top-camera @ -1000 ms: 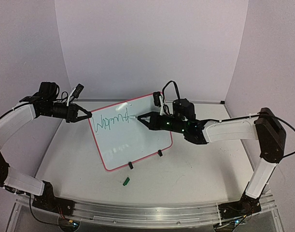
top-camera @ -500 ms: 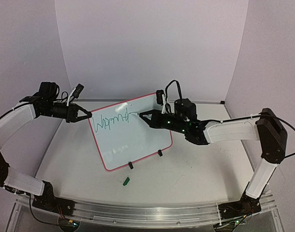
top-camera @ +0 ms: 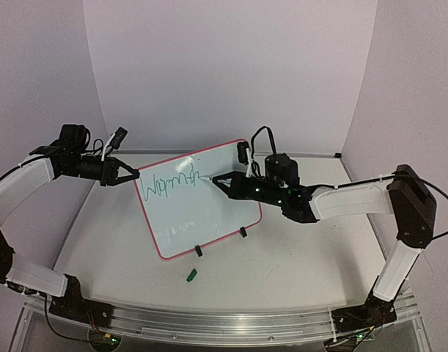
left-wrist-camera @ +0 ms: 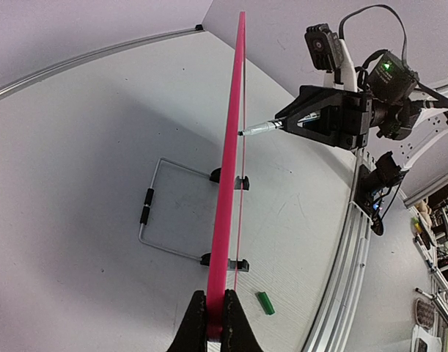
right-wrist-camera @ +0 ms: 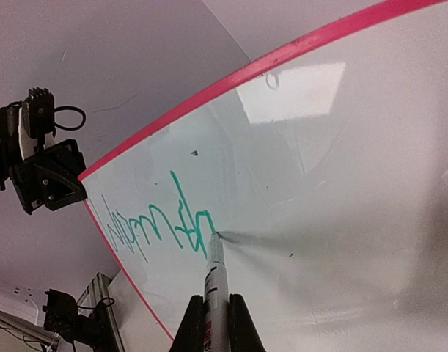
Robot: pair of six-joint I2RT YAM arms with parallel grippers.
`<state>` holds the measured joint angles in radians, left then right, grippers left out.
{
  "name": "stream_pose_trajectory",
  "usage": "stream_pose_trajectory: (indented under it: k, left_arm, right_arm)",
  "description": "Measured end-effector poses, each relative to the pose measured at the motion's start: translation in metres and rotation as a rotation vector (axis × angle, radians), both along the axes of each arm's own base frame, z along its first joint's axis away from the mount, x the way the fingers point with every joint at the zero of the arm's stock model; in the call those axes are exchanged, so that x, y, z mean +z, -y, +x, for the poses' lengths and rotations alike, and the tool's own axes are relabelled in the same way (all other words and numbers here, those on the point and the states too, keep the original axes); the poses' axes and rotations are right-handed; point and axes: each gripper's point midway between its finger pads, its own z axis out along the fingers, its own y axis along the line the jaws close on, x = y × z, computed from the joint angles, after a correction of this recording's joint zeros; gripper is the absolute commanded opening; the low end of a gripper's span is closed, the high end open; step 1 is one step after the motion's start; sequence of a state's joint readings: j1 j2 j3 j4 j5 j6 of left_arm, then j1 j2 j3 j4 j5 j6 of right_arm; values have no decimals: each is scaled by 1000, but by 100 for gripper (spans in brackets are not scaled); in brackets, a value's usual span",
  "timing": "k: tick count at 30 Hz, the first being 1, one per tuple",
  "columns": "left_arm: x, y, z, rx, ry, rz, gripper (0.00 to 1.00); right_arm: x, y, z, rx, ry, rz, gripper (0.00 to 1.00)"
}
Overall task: Write a sentence on the whiteboard
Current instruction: Write on the whiteboard with the whiteboard marker without the cap.
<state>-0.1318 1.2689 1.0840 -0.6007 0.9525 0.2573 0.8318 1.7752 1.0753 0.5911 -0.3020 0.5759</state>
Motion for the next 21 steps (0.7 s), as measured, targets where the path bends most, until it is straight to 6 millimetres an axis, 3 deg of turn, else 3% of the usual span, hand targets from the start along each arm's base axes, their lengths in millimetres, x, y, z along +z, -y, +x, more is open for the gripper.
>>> stream_pose_trajectory:
  k: [21]
  left_arm:
    - [0,0,0,0,2,3,0]
  right_arm:
    - [-12,7,-8,8,-15,-35,0]
